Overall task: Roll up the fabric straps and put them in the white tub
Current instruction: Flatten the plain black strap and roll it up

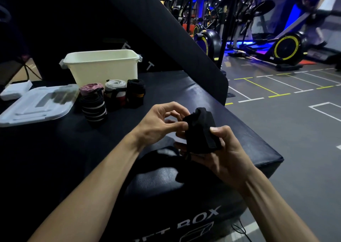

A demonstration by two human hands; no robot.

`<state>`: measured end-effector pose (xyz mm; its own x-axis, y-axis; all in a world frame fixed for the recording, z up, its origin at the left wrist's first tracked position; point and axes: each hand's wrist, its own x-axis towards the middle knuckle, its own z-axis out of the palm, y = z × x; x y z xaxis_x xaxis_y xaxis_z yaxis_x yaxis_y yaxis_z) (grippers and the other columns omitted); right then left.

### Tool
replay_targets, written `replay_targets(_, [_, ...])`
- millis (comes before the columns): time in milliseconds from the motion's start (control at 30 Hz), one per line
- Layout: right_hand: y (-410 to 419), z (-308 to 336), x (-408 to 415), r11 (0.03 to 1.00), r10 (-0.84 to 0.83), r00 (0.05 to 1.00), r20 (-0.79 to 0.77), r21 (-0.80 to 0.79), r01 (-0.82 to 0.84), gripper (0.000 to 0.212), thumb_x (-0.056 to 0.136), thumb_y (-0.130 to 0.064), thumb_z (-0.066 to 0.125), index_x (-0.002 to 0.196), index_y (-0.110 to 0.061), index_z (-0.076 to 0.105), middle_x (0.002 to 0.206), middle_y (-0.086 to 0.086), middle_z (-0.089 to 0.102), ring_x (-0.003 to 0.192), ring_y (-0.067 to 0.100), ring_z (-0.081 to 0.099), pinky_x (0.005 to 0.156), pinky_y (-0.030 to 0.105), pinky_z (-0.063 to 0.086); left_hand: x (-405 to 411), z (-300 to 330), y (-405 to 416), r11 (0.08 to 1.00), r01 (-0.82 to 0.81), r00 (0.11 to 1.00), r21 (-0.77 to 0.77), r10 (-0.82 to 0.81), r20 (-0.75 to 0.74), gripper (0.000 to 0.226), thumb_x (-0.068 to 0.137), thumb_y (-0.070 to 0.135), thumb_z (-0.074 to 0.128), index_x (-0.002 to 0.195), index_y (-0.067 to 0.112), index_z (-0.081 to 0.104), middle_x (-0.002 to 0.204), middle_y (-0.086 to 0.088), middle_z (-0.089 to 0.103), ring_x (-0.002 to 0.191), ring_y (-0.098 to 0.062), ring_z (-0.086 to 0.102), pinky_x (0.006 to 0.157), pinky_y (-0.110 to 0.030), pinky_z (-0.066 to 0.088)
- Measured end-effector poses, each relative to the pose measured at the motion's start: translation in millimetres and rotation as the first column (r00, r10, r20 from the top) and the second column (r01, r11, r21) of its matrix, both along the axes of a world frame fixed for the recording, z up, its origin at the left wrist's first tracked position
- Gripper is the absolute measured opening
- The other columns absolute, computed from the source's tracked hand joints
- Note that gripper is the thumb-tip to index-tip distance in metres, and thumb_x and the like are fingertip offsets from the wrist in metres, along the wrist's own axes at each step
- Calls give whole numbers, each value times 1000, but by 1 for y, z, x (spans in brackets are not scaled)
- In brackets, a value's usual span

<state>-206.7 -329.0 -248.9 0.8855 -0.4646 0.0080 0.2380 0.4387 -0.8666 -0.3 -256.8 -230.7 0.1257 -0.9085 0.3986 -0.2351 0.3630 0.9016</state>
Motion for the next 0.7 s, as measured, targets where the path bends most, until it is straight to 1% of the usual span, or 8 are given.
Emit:
replay_targets(100, [1,0,1,996,-89,996,18,-25,90,80,65,-34,77,136,0,58,129,29,64,116,42,64,98,48,55,-2,-2,-2,998,-67,996,-5,67,52,23,76,31,85,96,30,75,87,0,69,84,-15,63,79,-32,55])
replay_targets(167, [-1,2,4,947,-285,958,-21,-163,278,66,66,-30,73,125,-1,60,113,31,68,96,36,70,75,41,58,-6,-3,-4,989,-142,983,-35,145,111,24,78,26,87,99,30,74,86,0,67,79,-11,62,74,-27,54])
replay_targets(233, [-5,3,6,819,-495,869,-29,-349,455,49,67,-33,73,109,-8,65,97,22,73,86,37,71,63,35,54,-10,-3,-5,980,-195,967,-47,200,158,31,78,15,88,102,22,70,84,5,66,75,-9,62,69,-25,53])
replay_targets(333, [-10,1,8,641,-683,731,0,-481,598,53,58,-48,79,102,-22,66,97,10,75,93,32,72,76,43,58,-10,0,0,983,-185,963,-15,185,194,44,75,9,90,109,15,63,89,6,67,78,-9,65,68,-27,55])
replay_targets(433, [-9,1,8,557,-749,663,-6,-546,625,51,60,-48,81,102,-27,63,97,1,75,87,15,73,78,34,59,-11,1,2,981,-194,960,17,186,211,51,69,15,94,106,13,59,93,-1,68,77,-13,69,62,-24,54])
replay_targets(567, [-6,2,10,500,-771,637,23,-598,627,41,73,-32,89,103,-25,61,95,-2,72,79,3,69,66,15,51,-11,-1,1,966,-257,943,-39,260,208,26,79,16,89,93,12,67,87,0,71,74,-19,69,53,-44,60])
replay_targets(633, [-5,1,10,493,-774,633,27,-600,629,38,77,-27,87,104,-24,61,96,-3,71,77,0,68,64,11,49,-7,-1,0,970,-238,961,-49,243,130,14,84,14,84,91,11,71,85,0,71,77,-17,68,56,-42,61])
replay_targets(700, [-5,2,9,518,-765,644,15,-579,629,41,75,-33,88,105,-23,62,97,-3,73,79,2,69,64,13,50,-5,2,0,979,-197,980,-52,196,-28,15,84,19,83,92,11,73,84,-3,70,80,-16,66,60,-33,59])
